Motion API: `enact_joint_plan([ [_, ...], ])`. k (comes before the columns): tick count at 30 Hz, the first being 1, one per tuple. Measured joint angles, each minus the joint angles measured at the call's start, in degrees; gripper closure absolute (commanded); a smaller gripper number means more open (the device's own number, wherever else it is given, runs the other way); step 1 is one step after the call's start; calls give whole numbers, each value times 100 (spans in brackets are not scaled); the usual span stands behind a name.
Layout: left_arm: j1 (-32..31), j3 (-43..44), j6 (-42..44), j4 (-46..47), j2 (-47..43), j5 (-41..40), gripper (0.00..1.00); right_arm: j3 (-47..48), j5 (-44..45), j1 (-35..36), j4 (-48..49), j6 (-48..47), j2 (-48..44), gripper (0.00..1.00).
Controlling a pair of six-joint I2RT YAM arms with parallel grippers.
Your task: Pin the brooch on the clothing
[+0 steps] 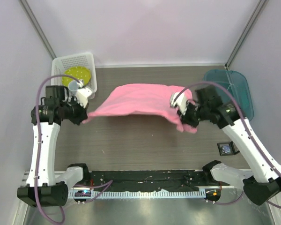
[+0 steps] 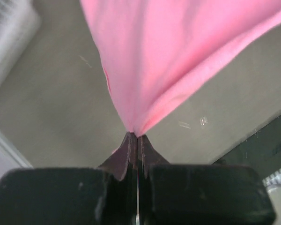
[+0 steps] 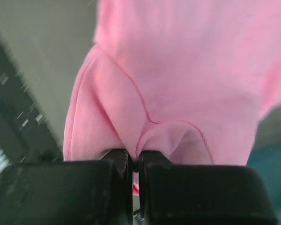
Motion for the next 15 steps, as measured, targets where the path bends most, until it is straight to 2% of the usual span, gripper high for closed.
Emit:
enact_joint_plan([
  [3, 0, -916, 1078, -466, -192, 74, 100, -1019, -177, 772, -525, -177, -175, 88],
  [5, 0, -1578, 1849, -619, -271, -20, 100, -1585, -282, 1154, -872, -345, 7, 77],
  [6, 0, -1904, 2234, -704, -367, -114, 100, -1788, -313, 1241, -1056, -422, 125, 50],
  [7, 0, -2166, 2583, -807, -498, -208, 82, -1930, -310, 1266, -1200, -498, 216, 40],
  [8, -2, -2356, 2861, -883, -640, -278, 68, -1998, -304, 1266, -1314, -518, 278, 31],
  [9, -2, -2507, 3093, -914, -791, -358, 57, -2020, -282, 1266, -1386, -557, 313, 16],
  [10, 0, -2647, 3281, -999, -964, -439, 40, -2022, -260, 1261, -1416, -603, 332, 15],
  [13, 0, -2697, 3609, -1130, -1088, -527, 23, -2002, -236, 1137, -1333, -555, 378, 13],
  [15, 0, -2568, 3624, -1200, -975, -503, 19, -1919, -212, 846, -1189, -422, 503, 13],
])
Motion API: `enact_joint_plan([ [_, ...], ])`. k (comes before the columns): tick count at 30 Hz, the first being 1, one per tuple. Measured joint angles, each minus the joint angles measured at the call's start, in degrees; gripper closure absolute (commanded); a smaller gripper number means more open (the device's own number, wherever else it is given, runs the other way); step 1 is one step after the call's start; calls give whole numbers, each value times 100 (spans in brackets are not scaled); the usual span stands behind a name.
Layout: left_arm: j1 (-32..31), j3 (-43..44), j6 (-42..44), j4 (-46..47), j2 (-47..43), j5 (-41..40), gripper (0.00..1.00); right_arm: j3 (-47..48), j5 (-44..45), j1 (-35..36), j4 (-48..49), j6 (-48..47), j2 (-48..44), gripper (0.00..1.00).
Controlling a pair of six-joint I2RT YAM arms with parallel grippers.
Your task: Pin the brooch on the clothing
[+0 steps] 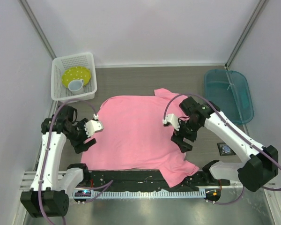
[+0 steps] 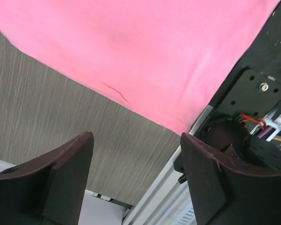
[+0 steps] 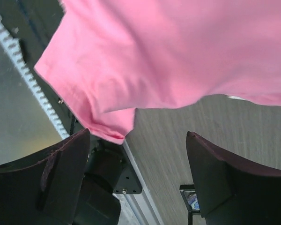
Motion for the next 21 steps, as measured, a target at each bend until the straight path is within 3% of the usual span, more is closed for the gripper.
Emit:
enact_joint_plan([
  [4, -20, 531, -459, 55, 680, 240, 19, 332, 127, -907, 570, 472, 586, 16],
  [8, -267, 798, -1390, 772, 1440, 365, 22, 610, 608, -1604, 1467, 1134, 1320, 19],
  [12, -837, 1110, -2498, 1692, 2319, 289, 27, 841, 1198, -1725, 2267, 1620, 2076, 27],
  [16, -997, 1567, -3246, 2190, 3045, 251, 29, 1331, 1650, -1722, 2741, 1923, 3038, 35],
  [21, -962, 1609, -3797, 2496, 3099, 57, 33, 2170, 1899, -1657, 3115, 2223, 4365, 41],
])
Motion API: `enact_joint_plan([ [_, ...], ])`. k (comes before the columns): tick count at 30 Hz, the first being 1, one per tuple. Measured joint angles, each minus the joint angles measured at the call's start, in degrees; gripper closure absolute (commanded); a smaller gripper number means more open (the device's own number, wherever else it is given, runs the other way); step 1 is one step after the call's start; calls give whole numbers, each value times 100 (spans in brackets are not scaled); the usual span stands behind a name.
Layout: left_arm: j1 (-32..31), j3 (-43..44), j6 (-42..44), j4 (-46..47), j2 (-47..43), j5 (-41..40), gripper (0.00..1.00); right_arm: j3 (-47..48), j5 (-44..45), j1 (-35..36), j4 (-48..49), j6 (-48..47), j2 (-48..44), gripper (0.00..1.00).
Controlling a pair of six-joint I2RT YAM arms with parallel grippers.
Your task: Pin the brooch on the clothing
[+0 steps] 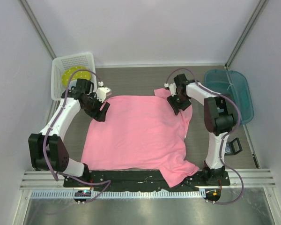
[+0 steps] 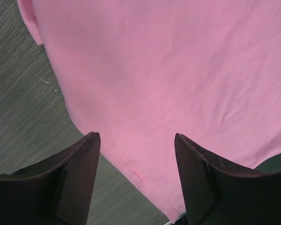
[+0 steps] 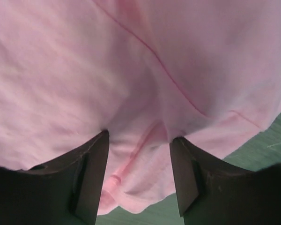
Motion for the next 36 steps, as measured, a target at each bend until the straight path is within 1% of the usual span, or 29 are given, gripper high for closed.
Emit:
enact_joint_plan([
  [1, 26, -7, -57, 15, -31, -15, 33, 271, 46, 46, -90, 61, 291, 43],
  [2, 63, -20, -101, 24, -59, -20, 34, 452, 61, 101, -131, 98, 396, 45],
  [4, 254, -76, -197, 17, -170, 22, 37, 848, 162, 293, -63, 151, 656, 49],
  [5, 400, -96, -225, 7, -232, 52, 39, 1071, 243, 431, -68, 175, 798, 54],
  [6, 579, -114, -267, -17, -302, 98, 44, 1252, 302, 597, -11, 201, 909, 56],
  [7, 772, -133, -299, -26, -374, 138, 46, 1429, 378, 798, 31, 223, 1021, 58],
  [10, 1287, -146, -348, -52, -522, 262, 53, 1661, 483, 1467, 225, 271, 1174, 59],
  [12, 1517, -149, -365, -74, -557, 372, 54, 1631, 466, 2037, 313, 262, 1176, 54],
  [13, 1600, -149, -367, -98, -557, 435, 53, 1558, 424, 2352, 380, 236, 1141, 50],
  [14, 1646, -149, -361, -127, -555, 481, 50, 1443, 339, 2697, 439, 192, 1067, 40],
  [15, 1676, -149, -350, -181, -544, 570, 43, 1270, 181, 3018, 481, 151, 960, 36],
  [17, 1672, -94, -280, -361, -481, 772, 37, 826, -214, 3613, 396, 114, 643, 27],
  [18, 1663, -48, -249, -428, -433, 861, 33, 664, -437, 3794, 304, 125, 507, 25],
  [19, 1620, 37, -221, -509, -345, 946, 31, 417, -785, 3936, 197, 129, 275, 24],
  [21, 1464, 238, -170, -573, -153, 997, 29, 98, -1222, 3788, -85, 166, -173, 20],
  [22, 1349, 328, -168, -557, -66, 1003, 28, -74, -1478, 3519, -190, 179, -463, 20],
  [23, 1152, 450, -177, -546, 59, 977, 28, -195, -1650, 3141, -282, 181, -743, 17],
  [25, 710, 734, -188, -448, 332, 955, 27, -420, -1823, 2120, -343, 168, -1344, 16],
  [27, 234, 1038, -199, -385, 658, 903, 26, -601, -1801, 1220, -382, 70, -1814, 15],
  [29, -291, 1537, -197, -337, 1150, 822, 25, -863, -1696, 551, -516, -68, -2205, 15],
  [31, -745, 2048, -179, -280, 1709, 752, 25, -1174, -1661, 275, -774, -254, -2420, 15],
  [36, -1591, 2796, 9, -225, 2798, 684, 23, -1696, -1784, 238, -1412, -634, -2236, 15],
])
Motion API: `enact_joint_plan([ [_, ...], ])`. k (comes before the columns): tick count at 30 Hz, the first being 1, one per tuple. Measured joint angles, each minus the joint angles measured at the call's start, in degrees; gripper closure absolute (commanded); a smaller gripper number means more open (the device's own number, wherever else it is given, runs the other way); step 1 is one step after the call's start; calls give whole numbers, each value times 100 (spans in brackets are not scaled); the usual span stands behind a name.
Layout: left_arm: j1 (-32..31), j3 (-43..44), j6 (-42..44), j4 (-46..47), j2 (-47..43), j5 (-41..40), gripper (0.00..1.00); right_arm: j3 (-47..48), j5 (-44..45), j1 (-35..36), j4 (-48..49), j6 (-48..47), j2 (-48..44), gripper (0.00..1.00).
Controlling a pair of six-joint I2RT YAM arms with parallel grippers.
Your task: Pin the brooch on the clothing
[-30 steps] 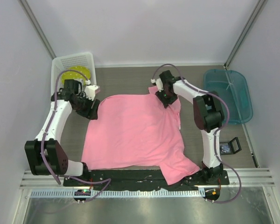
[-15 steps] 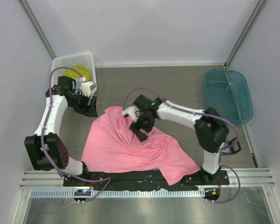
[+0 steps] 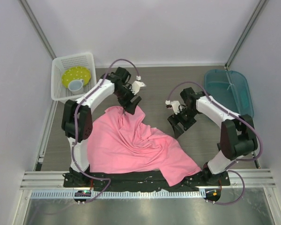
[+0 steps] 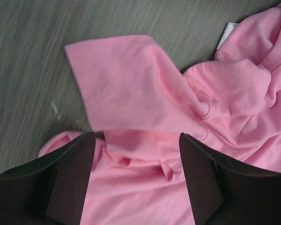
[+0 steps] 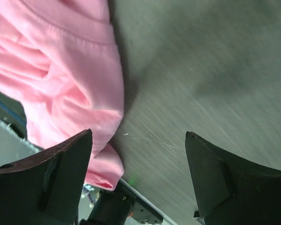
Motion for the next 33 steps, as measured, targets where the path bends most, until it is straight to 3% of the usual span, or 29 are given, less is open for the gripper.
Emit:
enact_joint_plan([
  [8, -911, 330, 415, 11, 966, -216, 23, -22, -424, 2, -575, -417, 640, 20],
  [11, -1180, 330, 367, 122, 1150, -496, 27, -22, -614, 2, -710, -529, 809, 21],
  [14, -1360, 330, 223, 258, 1333, -785, 46, -22, -776, 2, -839, -634, 925, 25],
  [15, -1392, 326, 184, 306, 1386, -892, 67, -22, -817, 2, -876, -656, 953, 26],
  [17, -1397, 319, 68, 402, 1394, -1102, 89, -22, -885, 4, -927, -699, 1012, 30],
  [18, -1379, 310, 4, 450, 1394, -1169, 96, -22, -916, 13, -946, -728, 1038, 31],
  [27, -881, 284, -501, 514, 1394, -1176, 100, -42, -1080, 229, -789, -680, 1510, 45],
  [29, -758, 254, -605, 533, 1381, -1123, 100, -44, -1108, 260, -743, -605, 1709, 64],
  [30, -704, 234, -651, 535, 1370, -1084, 100, -48, -1139, 260, -750, -597, 1751, 96],
  [33, -529, 170, -767, 555, 1327, -933, 100, -68, -1117, 260, -675, -549, 1757, 99],
])
